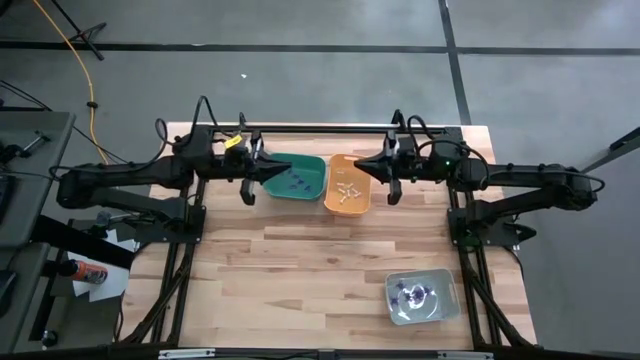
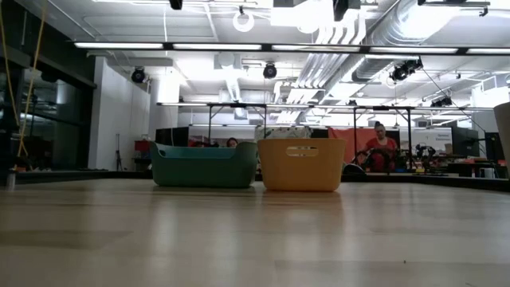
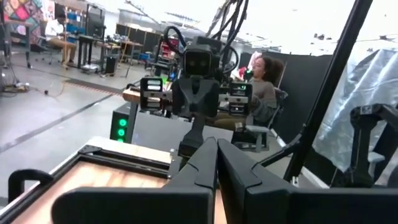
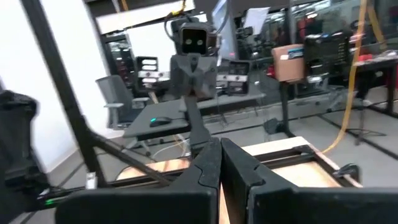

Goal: Sort Halloween decoration
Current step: Return to Home Position

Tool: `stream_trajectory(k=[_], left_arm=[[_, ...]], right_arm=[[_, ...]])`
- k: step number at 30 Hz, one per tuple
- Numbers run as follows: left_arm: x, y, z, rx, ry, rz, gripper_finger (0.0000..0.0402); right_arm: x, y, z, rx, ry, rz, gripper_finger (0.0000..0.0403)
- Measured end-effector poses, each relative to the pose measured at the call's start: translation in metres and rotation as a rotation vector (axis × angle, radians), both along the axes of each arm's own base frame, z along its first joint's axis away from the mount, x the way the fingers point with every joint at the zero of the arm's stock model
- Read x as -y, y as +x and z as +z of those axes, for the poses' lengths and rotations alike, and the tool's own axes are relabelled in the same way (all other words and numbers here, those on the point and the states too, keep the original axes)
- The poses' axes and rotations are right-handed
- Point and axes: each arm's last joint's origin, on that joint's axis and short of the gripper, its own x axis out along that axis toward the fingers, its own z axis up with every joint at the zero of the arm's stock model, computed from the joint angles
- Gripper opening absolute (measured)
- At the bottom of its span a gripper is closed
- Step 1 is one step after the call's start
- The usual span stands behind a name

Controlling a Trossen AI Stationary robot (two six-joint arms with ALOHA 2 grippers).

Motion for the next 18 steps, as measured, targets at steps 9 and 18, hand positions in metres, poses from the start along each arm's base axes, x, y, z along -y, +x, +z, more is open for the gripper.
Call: stream_trajectory(k=[9,18], left_arm=[[0.004,-0.025,-0.027,-0.027,0.021,-0.002,0.0],[0.008,-0.069,-0.092,0.209,-0.062,0.059,0.0]], right_arm=[[-0.003,0.0,0.0,-0.006,0.021,0.09,0.0],[-0.002,0.0,0.0,-0.008,0.07,0.089,0.0]])
